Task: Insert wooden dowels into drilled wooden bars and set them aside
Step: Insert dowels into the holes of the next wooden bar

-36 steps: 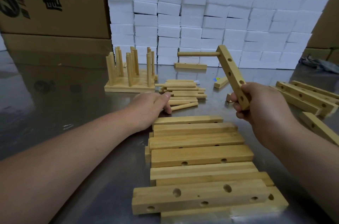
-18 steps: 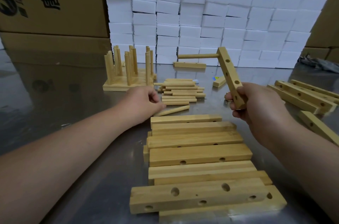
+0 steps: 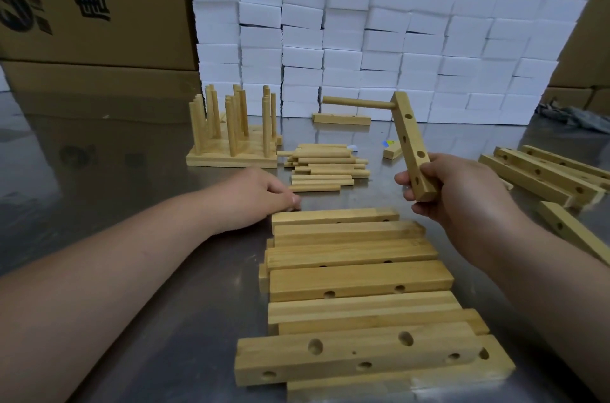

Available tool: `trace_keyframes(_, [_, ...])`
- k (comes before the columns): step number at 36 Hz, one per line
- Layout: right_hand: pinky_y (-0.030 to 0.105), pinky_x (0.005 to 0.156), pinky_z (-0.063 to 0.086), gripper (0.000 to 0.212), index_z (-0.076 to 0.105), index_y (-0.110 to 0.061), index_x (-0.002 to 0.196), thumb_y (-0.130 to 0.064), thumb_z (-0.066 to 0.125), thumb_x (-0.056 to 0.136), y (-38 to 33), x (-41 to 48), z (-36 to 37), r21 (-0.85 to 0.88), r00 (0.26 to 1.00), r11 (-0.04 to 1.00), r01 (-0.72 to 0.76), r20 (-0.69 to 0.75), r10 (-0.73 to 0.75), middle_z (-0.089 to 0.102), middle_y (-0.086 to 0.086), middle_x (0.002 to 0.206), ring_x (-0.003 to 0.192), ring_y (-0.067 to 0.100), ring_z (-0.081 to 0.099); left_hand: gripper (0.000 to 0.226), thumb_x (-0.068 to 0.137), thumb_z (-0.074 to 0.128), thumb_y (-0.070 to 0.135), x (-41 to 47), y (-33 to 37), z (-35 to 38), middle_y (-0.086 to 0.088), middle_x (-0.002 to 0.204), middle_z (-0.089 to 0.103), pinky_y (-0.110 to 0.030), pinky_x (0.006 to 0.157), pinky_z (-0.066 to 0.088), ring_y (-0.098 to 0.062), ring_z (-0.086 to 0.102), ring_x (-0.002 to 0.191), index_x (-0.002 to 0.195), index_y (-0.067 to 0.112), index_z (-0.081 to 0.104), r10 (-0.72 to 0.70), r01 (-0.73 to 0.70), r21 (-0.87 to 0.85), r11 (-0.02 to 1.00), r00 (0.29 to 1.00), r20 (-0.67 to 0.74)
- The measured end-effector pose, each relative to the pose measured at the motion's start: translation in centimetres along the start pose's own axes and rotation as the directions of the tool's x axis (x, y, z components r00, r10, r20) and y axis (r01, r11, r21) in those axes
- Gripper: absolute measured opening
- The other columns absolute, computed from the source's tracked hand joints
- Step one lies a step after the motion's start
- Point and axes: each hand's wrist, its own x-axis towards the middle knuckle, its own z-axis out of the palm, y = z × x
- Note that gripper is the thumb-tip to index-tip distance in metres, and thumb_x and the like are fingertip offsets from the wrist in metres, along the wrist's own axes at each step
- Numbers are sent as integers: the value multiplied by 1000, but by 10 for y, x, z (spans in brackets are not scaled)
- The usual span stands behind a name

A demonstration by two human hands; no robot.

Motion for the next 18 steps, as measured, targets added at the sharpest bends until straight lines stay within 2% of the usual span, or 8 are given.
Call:
trace_keyframes(2, [24,49,37,29,48,-23,78,-8,31,95,3,0,-1,-5,1000,1000,15,0,-15,63,-5,49,48,12,52,13,84,61,39,0,2,0,23,93,64,-21,78,40,1,55,92,76,43,71,11,-11,0,1000,999,36])
trace_keyframes(4, [24,50,37,29,49,-22,78,-8,32,95,4,0,-1,-1,1000,1000,12,2,-12,63,-5,48,48,12,52,8,83,64,39,-1,2,-2,25,95,62,-16,76,38,4,53,91,82,44,70,8,-8,1,1000,998,55])
trace_keyframes(8, [25,49,37,29,48,-20,75,-7,32,96,1,-2,2,-12,999,999,-33,0,33,62,1,57,49,13,51,8,80,66,42,-2,1,-7,21,95,66,-17,78,38,3,55,92,82,38,74,-13,17,-52,999,996,83])
trace_keyframes(10, [25,49,37,29,48,-20,75,-6,32,96,-1,-3,3,-19,999,999,-42,-7,42,61,2,60,50,14,50,5,79,68,40,-2,2,-7,24,96,64,-13,75,35,5,52,93,81,39,73,-15,19,-34,999,995,103])
trace_keyframes(16, [27,51,36,27,48,-13,77,-5,32,97,-4,-5,5,-53,998,997,-58,-1,58,59,5,66,53,16,49,5,77,70,40,0,3,-8,25,89,64,-15,73,36,2,53,92,74,43,72,-24,24,-2,1000,990,139])
trace_keyframes(18, [28,52,37,20,48,-13,88,-4,32,97,-5,-7,7,-49,998,997,-55,9,56,59,6,67,54,16,49,7,76,70,40,0,4,-7,27,83,65,-17,72,37,3,54,89,73,46,72,-19,15,24,1000,989,144])
